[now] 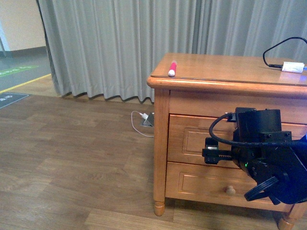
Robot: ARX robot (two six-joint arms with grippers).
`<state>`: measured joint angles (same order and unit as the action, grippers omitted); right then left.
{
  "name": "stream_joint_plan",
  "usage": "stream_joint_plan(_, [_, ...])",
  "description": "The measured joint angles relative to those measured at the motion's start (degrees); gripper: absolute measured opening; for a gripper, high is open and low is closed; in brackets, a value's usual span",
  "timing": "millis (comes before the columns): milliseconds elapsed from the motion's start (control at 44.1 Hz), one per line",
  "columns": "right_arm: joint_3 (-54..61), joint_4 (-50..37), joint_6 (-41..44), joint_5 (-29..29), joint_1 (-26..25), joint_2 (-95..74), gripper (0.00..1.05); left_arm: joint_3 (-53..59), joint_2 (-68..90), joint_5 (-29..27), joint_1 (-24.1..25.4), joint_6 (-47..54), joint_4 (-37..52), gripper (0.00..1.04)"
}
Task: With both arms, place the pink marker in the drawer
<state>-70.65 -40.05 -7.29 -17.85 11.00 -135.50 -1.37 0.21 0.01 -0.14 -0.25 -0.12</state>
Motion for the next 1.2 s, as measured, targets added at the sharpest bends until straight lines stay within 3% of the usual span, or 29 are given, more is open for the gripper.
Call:
stream_joint_plan(136, [0.0,-0.81,0.39,0.13,-0.15,-0.04,0.95,0.0,0.0,0.0,0.0,0.0,0.0,0.99])
stream_joint_plan(680, [1.73,-2.8,0.81,-1.75,-0.81,0.07,0.24,0.0,0.0,0.0,0.0,0.0,0.0,0.99])
stream_joint_plan(1043, [9.29,-6.25,0.35,0.48,-0.74,4.09,0.23,0.0,0.0,0.0,0.0,0.0,0.0,0.99])
stream_joint_plan(1202, [21.99,-10.99,-0.04,1.55,1.01,10.78,0.23,0.0,0.0,0.0,0.0,0.0,0.0,0.99])
